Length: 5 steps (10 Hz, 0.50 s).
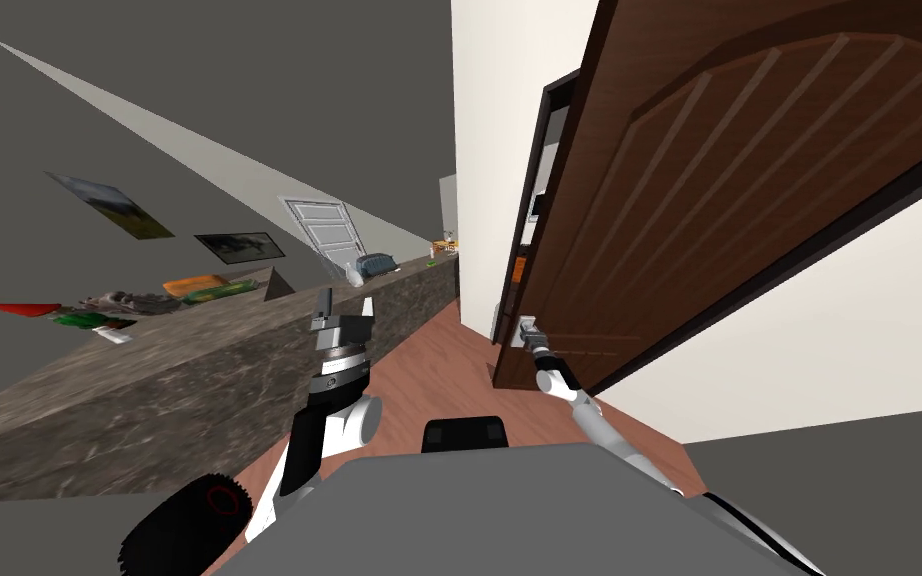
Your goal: Pull the door open
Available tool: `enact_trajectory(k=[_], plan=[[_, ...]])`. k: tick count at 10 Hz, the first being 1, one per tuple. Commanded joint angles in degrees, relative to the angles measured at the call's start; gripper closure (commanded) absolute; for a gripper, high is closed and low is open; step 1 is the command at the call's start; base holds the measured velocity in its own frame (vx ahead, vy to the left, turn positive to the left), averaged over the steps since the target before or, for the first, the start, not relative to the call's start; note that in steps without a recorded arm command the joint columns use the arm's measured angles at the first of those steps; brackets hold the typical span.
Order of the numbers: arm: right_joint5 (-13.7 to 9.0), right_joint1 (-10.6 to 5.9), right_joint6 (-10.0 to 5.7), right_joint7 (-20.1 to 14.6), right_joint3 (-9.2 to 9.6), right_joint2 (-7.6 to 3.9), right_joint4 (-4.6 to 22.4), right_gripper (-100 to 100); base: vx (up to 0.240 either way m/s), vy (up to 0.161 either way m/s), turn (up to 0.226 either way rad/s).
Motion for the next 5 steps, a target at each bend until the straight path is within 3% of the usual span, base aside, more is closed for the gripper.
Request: enact_trajectory(k=[1, 5], plan=[[-0.12, 0.60, -0.46, -1.33, 1.14, -1.00, -0.35, 100, -0.201, -0.098, 0.199], [-0.52, 2.22, -1.97, -4.85, 3.66, -4.50, -1.53, 100, -0.214, -0.095, 0.206]])
